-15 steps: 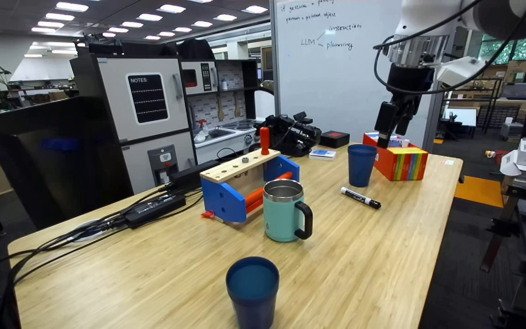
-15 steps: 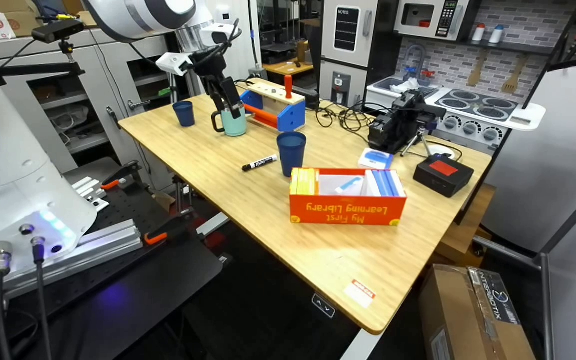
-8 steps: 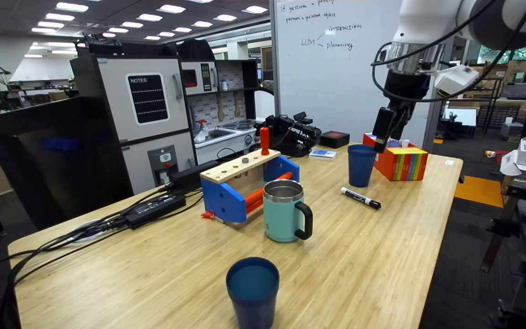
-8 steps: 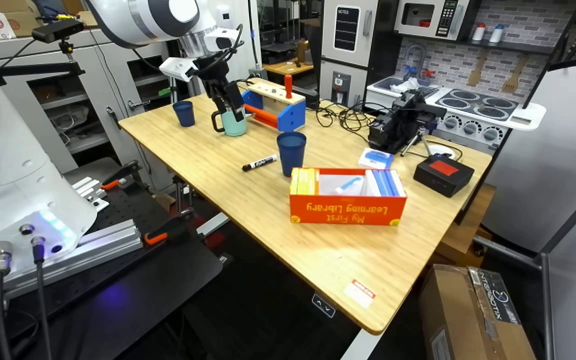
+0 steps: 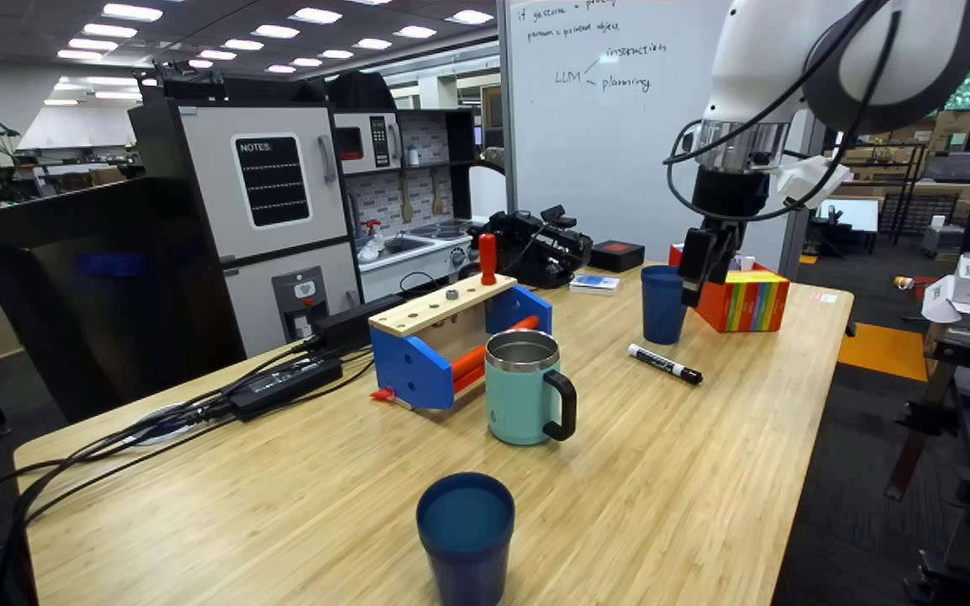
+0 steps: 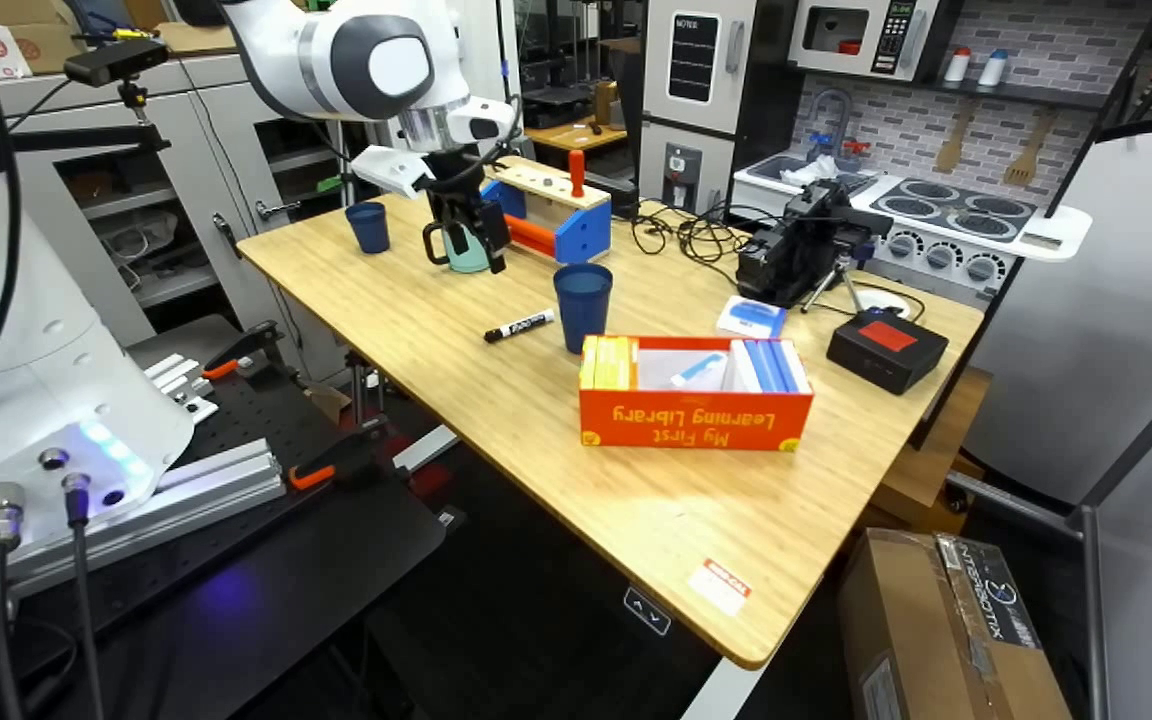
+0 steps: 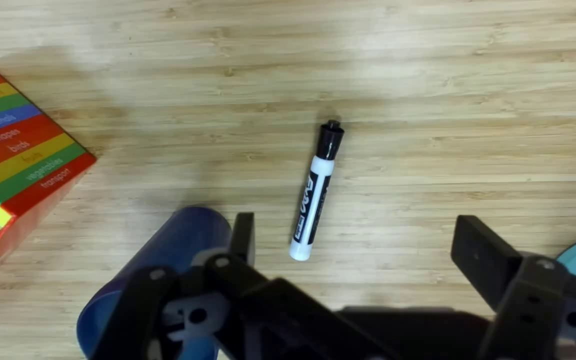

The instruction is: Pick the marker on the table and put it inside the light blue cup

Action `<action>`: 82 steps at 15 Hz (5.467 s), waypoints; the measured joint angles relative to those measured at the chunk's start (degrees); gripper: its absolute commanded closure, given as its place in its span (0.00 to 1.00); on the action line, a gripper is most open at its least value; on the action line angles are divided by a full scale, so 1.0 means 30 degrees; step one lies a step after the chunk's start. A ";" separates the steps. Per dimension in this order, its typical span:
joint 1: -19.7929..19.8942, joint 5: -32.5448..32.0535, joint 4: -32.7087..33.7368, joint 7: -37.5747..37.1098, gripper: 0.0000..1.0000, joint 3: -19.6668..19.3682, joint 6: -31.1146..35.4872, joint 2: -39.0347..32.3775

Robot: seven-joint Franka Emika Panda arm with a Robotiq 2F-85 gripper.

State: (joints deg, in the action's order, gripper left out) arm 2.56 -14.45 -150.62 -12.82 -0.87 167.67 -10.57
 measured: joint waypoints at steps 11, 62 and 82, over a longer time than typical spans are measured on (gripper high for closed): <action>0.4058 0.8006 0.4080 0.7843 0.00 0.3807 -0.0930 -0.5601; -0.1230 0.0300 0.5949 0.6892 0.95 0.0283 -0.9196 -0.1095; -0.2751 -0.3413 0.5053 1.0978 0.95 0.1673 -1.1237 0.2114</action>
State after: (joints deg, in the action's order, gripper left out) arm -5.69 -24.69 -135.47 20.12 4.15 133.96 -4.23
